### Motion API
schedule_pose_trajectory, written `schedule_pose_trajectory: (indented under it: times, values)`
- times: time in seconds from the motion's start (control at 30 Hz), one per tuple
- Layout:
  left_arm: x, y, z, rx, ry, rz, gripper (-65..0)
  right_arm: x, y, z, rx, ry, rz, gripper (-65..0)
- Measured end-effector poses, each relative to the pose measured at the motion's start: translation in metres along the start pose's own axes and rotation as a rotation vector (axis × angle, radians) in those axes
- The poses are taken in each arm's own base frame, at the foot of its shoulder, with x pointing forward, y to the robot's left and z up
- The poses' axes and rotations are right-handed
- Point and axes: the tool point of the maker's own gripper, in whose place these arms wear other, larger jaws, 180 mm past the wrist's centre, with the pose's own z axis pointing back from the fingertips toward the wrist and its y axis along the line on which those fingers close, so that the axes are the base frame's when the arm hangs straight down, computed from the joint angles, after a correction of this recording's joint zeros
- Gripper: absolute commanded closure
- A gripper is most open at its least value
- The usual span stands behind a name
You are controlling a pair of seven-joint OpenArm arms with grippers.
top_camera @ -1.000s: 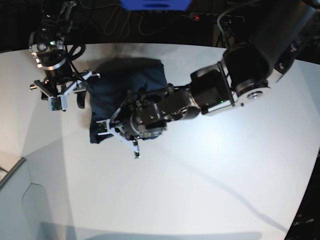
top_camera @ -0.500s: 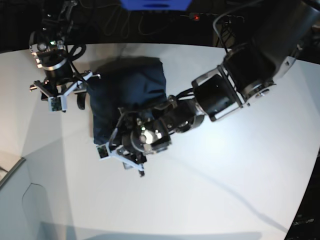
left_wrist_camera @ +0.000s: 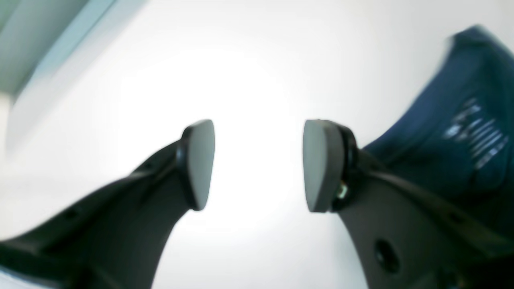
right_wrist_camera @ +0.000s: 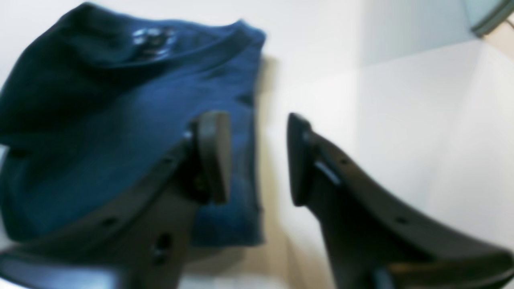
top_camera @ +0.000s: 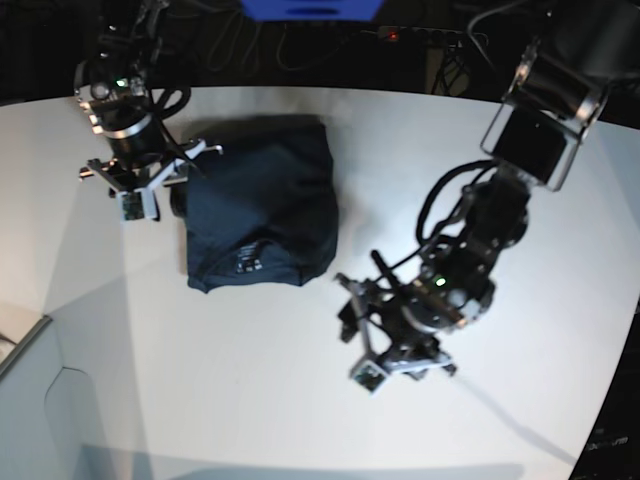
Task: Layout the t-shirt on the table in an organized manner, then fold the t-shirt properly
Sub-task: 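Withdraw the left gripper and tuck the stack edge with the right gripper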
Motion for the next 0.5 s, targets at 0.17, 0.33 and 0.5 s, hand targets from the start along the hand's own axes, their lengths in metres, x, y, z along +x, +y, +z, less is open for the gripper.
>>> schedule_pose_trajectory:
  times: [0.17,0.33,0.5]
  values:
    - [-0.079,0.05,0.058,0.169,0.093,0.195,-33.6,0.001,0.016,-0.002,0.042,-0.002,0.005,-5.8]
    - [-0.119,0.083,0.098,0.293,0.117,0.324,-33.6,-0.001,0.014,-0.002,0.039,0.0,0.004,-5.2]
    - [-0.145,0.101,0.116,0.367,0.149,0.392,-33.6,-0.032,0.024,-0.007,0.07,0.077,-0.027,-5.2]
